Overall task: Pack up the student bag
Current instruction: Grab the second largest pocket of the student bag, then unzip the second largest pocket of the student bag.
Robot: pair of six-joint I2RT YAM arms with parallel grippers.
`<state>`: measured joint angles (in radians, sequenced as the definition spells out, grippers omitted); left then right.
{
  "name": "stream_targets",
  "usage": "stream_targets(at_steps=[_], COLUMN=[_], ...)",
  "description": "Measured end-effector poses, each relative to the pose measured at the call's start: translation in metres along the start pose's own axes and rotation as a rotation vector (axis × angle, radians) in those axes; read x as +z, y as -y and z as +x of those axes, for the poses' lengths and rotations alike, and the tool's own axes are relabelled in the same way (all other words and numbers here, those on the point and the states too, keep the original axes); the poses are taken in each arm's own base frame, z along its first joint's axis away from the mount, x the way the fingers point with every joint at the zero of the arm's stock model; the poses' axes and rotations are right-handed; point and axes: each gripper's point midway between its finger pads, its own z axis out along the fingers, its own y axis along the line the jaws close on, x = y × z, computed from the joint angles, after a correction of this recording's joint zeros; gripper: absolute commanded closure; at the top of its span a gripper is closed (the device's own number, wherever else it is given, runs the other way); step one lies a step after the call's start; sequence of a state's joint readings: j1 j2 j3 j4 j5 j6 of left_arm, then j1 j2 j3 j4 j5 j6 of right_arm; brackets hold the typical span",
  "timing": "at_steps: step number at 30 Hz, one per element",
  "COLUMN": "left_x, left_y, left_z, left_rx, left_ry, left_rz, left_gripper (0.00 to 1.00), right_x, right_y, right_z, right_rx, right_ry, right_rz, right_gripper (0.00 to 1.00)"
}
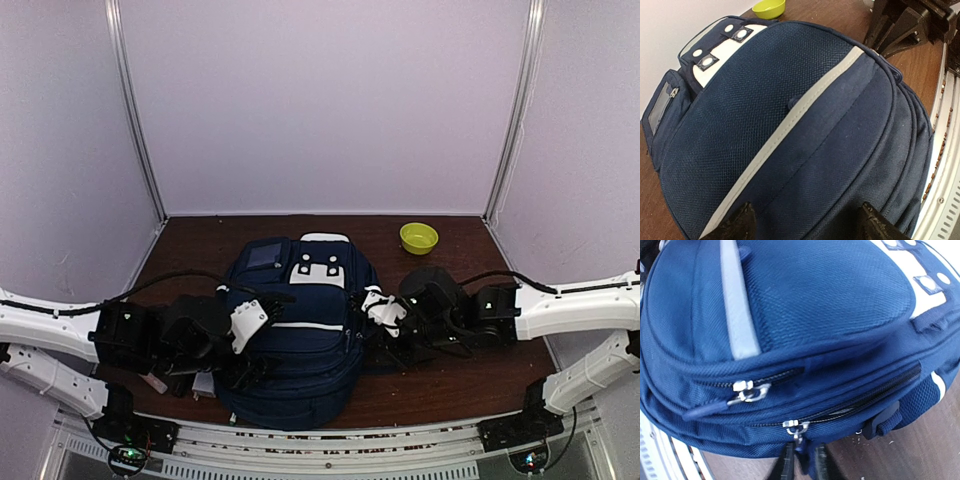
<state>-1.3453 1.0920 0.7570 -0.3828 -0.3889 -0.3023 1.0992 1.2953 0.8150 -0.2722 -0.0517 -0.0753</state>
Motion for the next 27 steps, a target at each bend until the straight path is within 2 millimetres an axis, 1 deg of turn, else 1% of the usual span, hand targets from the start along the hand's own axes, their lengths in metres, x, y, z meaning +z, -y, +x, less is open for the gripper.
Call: stream_targets(at_steps=[1,2,7,10,12,16,18,21,24,26,27], left_x=[-0.001,-0.002,-0.010,-0.013,-0.015,-0.016,-0.016,-0.014,-0.013,-0.013,-0.013], left_y=[-0.001,-0.002,-0.008,-0.011,-0.013,-0.017,-0.018,-0.018,-0.018,-0.018,-0.018], left_z=[0.000,0.000,-0.004,-0.006,-0.006,-0.002,0.001,0.006,0.008,0.010,0.011], left_rx=[-0.005,-0.010,-0.039,-0.052,-0.062,-0.079,-0.084,-0.088,-0.096,-0.108,-0.116], left_ry=[0.003,0.008,0.037,0.047,0.051,0.054,0.050,0.038,0.033,0.030,0.029], left_rz=[-0.003,-0.006,-0.022,-0.031,-0.038,-0.051,-0.055,-0.058,-0.059,-0.059,-0.060], left_gripper=[0.29,0.29,0.29,0.30,0.30,0.30,0.31,0.32,0.34,0.35,0.35], right_x=[0.001,0.002,0.002,0.001,-0.001,-0.011,-0.017,-0.022,-0.014,0.000,0.010], right_y=[-0.001,-0.002,-0.008,-0.017,-0.026,-0.058,-0.078,-0.098,-0.118,-0.136,-0.146], right_z=[0.002,0.003,0.003,0.002,0.000,-0.010,-0.019,-0.033,-0.046,-0.057,-0.063], right_rx=[0.008,0.010,0.031,0.039,0.044,0.047,0.054,0.087,0.133,0.163,0.178], right_ry=[-0.005,-0.009,-0.012,-0.012,-0.010,0.011,0.027,0.050,0.060,0.060,0.057], right_rz=[-0.003,-0.005,-0.023,-0.046,-0.067,-0.147,-0.196,-0.236,-0.268,-0.293,-0.303], right_gripper=[0.99,1.00,1.00,1.00,1.00,1.00,1.00,1.00,1.00,1.00,1.00])
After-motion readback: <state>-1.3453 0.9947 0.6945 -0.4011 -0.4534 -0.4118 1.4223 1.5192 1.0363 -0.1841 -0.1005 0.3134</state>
